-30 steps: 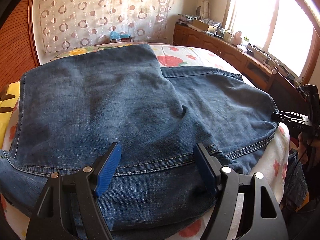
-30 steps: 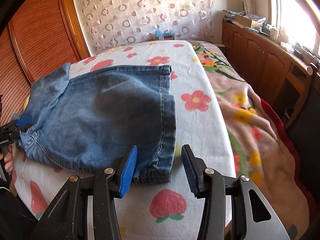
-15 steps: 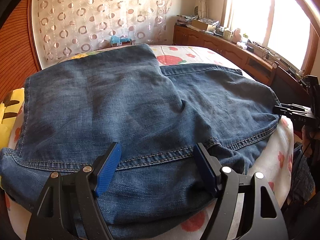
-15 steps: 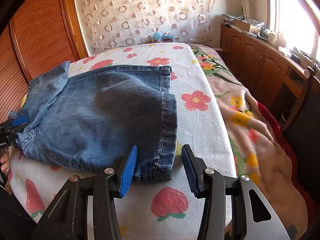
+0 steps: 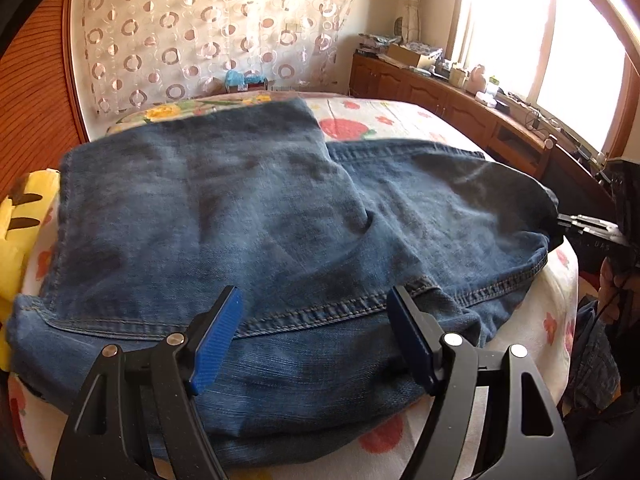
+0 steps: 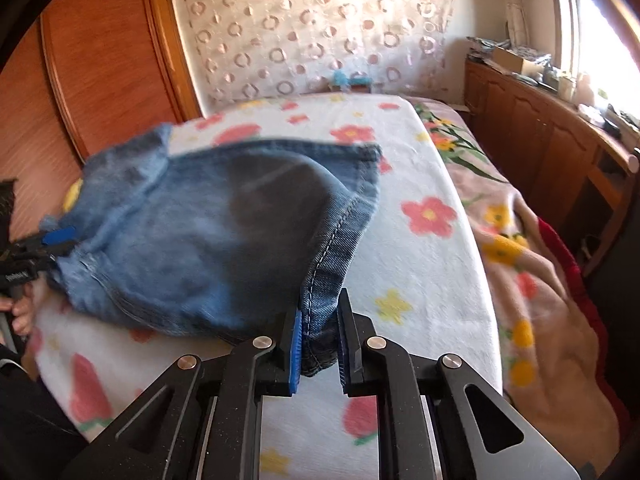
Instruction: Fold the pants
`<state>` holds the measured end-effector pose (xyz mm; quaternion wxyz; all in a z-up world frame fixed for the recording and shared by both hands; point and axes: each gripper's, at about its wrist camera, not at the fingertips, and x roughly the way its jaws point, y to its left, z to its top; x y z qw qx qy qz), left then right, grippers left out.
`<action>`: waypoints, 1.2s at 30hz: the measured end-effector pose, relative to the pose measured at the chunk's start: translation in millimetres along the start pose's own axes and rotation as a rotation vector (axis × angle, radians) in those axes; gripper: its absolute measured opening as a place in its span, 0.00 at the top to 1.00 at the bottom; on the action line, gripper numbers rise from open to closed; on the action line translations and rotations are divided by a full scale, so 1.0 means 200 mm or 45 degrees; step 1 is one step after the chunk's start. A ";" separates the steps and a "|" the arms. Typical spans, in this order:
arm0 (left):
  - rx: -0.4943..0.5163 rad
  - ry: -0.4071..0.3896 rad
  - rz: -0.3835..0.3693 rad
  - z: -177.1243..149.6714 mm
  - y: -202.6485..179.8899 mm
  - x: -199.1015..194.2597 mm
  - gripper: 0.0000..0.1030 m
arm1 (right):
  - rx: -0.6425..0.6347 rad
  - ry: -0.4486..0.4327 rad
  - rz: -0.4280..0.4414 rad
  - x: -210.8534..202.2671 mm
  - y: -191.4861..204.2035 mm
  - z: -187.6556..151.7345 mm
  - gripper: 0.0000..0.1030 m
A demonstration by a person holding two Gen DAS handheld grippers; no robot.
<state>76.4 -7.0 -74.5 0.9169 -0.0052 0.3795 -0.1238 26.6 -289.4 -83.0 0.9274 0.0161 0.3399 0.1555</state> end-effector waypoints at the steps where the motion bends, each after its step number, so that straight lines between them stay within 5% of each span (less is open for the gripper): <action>1: -0.002 -0.012 0.005 0.01 0.00 -0.02 0.27 | 0.002 -0.020 0.018 -0.02 0.01 0.02 0.86; 19: -0.101 -0.164 0.094 0.05 0.23 -0.27 0.27 | -0.281 -0.282 0.404 -0.12 0.61 0.53 0.86; 25: -0.148 -0.184 0.135 0.01 0.34 -0.34 0.27 | -0.339 -0.250 0.468 -0.01 0.82 0.63 0.86; 36: -0.208 -0.191 0.169 -0.03 0.46 -0.37 0.27 | -0.428 -0.143 0.531 0.17 0.85 0.70 0.83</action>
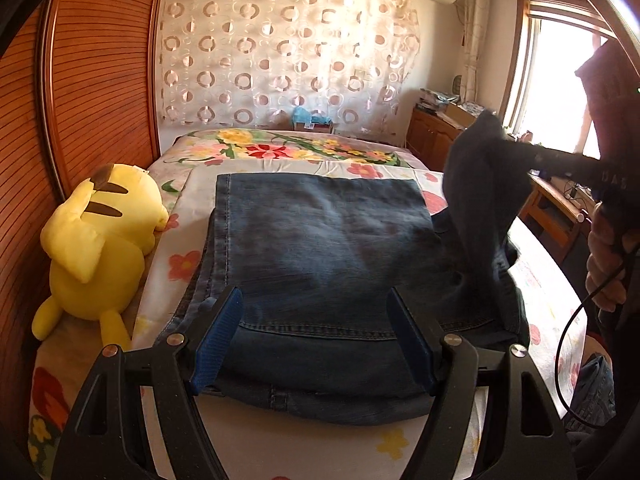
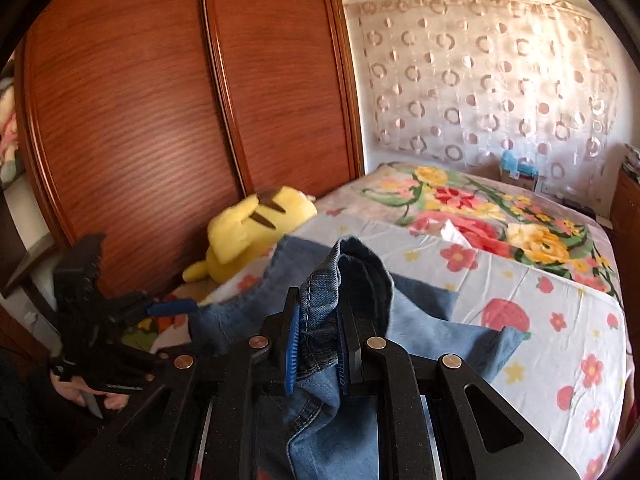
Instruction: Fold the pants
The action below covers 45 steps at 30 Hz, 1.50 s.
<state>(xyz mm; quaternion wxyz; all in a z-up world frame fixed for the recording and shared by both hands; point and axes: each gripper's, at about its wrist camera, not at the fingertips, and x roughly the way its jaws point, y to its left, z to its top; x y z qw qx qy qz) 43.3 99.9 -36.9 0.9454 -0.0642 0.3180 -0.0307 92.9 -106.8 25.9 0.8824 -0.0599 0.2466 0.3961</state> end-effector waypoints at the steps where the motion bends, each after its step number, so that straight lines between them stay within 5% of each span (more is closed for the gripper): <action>1: 0.000 0.002 0.000 0.00 0.00 0.00 0.27 | -0.004 0.015 0.003 0.00 -0.01 0.01 0.78; 5: 0.004 0.008 -0.004 -0.01 0.00 0.01 0.27 | -0.031 0.042 0.004 0.02 -0.03 0.02 0.53; 19: 0.048 0.042 -0.066 0.06 -0.06 0.17 0.27 | 0.055 0.143 -0.150 0.09 -0.14 -0.17 0.53; 29: 0.048 0.166 -0.110 0.07 -0.08 0.39 0.66 | 0.174 0.210 -0.133 0.14 -0.20 -0.26 0.53; 35: 0.035 0.200 -0.096 0.01 -0.07 0.43 0.67 | 0.226 0.250 -0.120 0.23 -0.23 -0.28 0.53; 40: 0.058 0.168 -0.087 0.02 -0.10 0.40 0.85 | 0.248 0.275 -0.091 0.30 -0.24 -0.27 0.53; 43: 0.074 0.124 -0.101 0.04 -0.12 0.34 0.87 | 0.227 0.266 -0.061 0.33 -0.25 -0.25 0.89; 45: 0.093 0.078 -0.105 0.07 -0.15 0.27 0.87 | 0.219 0.241 -0.057 0.30 -0.27 -0.25 0.93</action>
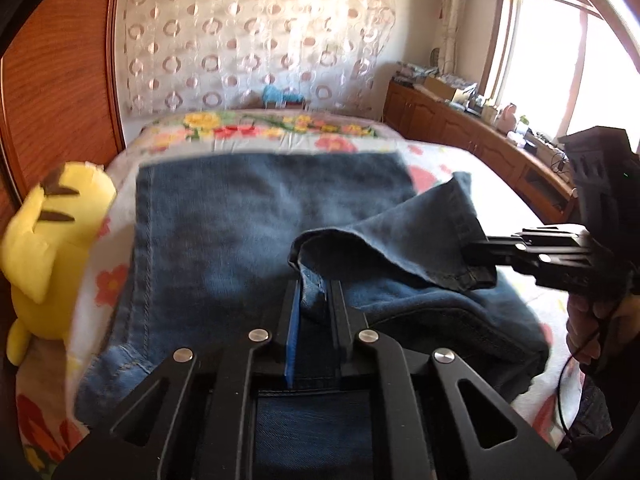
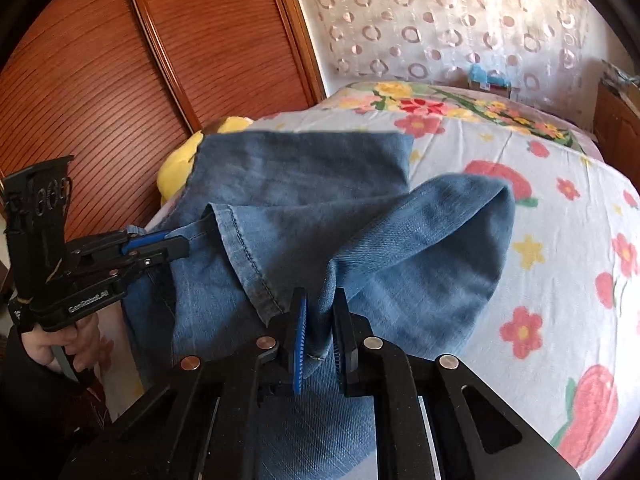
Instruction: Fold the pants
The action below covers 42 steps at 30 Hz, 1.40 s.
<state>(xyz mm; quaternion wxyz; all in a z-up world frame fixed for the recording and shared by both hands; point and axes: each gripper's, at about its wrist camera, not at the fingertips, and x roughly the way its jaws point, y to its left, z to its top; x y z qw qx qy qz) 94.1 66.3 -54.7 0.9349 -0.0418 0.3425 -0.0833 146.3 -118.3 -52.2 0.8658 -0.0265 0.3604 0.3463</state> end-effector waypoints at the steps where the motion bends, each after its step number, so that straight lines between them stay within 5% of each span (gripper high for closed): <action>1: 0.004 -0.019 -0.006 0.01 -0.01 -0.03 0.87 | -0.003 -0.020 0.005 -0.02 0.00 0.00 0.94; 12: 0.084 -0.293 -0.094 0.22 -0.14 -0.52 0.88 | -0.108 -0.333 -0.019 -0.44 0.02 0.32 0.96; 17: 0.086 -0.346 -0.107 0.23 -0.12 -0.67 0.88 | -0.128 -0.381 0.028 -0.47 0.10 0.46 0.96; 30: -0.075 -0.138 0.009 -0.11 0.21 -0.51 0.88 | -0.233 -0.176 0.110 0.13 0.31 0.64 0.97; 42: -0.097 -0.038 0.041 -0.23 0.24 -0.38 0.88 | -0.266 -0.030 0.039 0.44 0.42 0.78 0.96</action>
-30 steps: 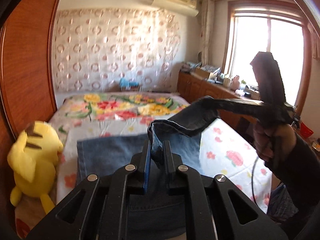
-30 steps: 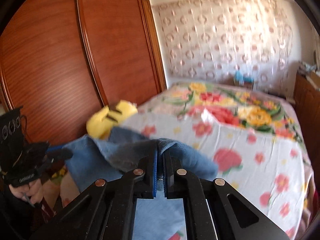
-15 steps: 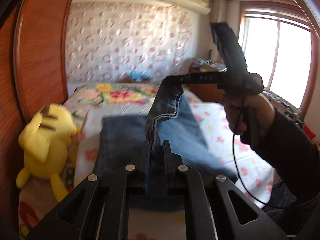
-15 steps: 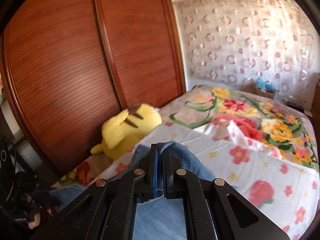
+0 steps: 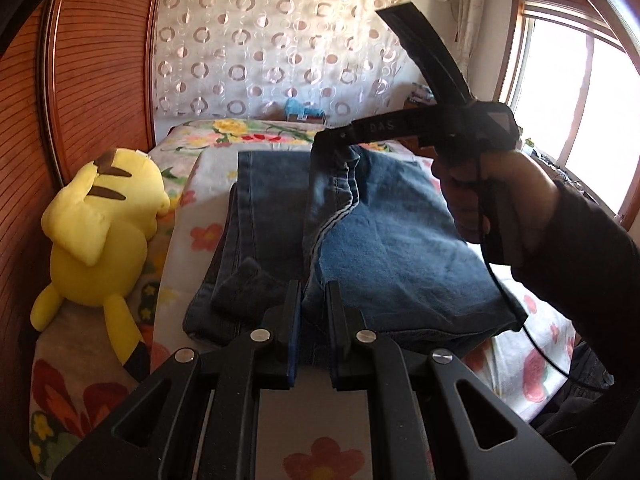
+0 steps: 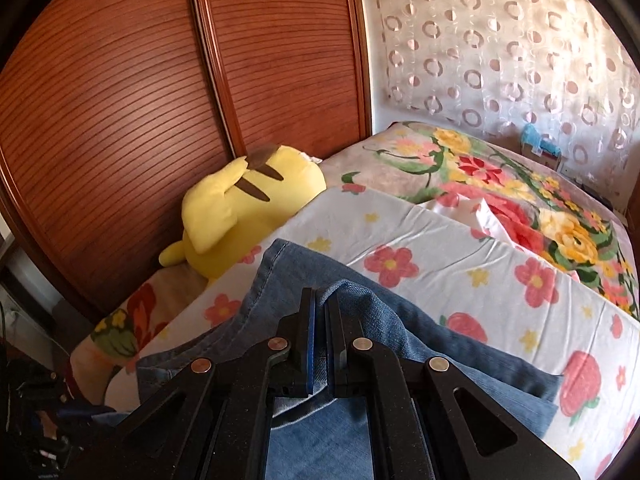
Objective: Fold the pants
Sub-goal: 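Fold the lifted leg over the jeans and open both grippers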
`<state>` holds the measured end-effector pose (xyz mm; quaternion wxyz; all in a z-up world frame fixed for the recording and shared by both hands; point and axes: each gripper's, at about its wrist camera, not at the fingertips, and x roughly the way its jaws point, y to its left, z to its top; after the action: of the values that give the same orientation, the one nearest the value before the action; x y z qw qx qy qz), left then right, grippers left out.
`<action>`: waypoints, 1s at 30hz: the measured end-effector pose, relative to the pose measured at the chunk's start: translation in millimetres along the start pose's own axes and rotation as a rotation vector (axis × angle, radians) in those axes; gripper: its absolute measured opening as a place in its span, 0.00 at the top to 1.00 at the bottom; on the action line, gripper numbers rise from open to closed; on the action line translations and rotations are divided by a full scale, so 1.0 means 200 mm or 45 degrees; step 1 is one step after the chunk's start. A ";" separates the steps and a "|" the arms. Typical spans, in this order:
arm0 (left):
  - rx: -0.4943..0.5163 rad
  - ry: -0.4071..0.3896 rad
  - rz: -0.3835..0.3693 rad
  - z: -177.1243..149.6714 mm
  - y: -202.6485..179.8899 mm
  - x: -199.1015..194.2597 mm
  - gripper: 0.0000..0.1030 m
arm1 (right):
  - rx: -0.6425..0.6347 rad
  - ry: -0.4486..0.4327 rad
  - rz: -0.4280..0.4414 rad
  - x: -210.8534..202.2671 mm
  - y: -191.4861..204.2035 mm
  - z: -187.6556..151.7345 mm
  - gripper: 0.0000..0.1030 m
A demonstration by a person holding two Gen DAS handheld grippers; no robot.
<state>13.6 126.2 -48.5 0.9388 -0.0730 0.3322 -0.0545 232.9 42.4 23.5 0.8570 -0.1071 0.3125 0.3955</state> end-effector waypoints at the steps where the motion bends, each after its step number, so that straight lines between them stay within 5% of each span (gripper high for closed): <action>1: -0.008 0.005 0.000 -0.01 0.00 0.01 0.88 | -0.005 0.007 -0.001 0.00 0.02 0.00 0.96; 10: -0.017 0.036 0.016 -0.03 0.02 0.02 0.88 | -0.053 0.021 0.005 -0.05 0.07 -0.04 0.94; 13: -0.022 0.048 0.031 -0.03 0.02 0.04 0.88 | -0.036 0.018 0.048 -0.08 0.06 -0.03 0.83; 17: -0.014 0.054 0.054 -0.02 0.02 0.05 0.80 | -0.054 -0.022 0.030 -0.17 0.04 -0.04 0.53; 20: -0.010 0.040 0.061 -0.01 0.01 0.05 0.70 | -0.064 -0.071 0.037 -0.26 0.02 -0.05 0.43; 24: 0.003 0.031 0.056 0.00 0.00 0.05 0.58 | -0.052 -0.095 -0.001 -0.36 -0.02 -0.09 0.42; 30: 0.035 0.005 0.085 0.06 -0.02 0.07 0.57 | -0.044 -0.058 -0.089 -0.44 -0.08 -0.26 0.42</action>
<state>31.2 121.9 -47.4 0.9404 -0.0490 0.3354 -0.0279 178.7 -44.2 35.5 0.8753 -0.1237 0.2820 0.3730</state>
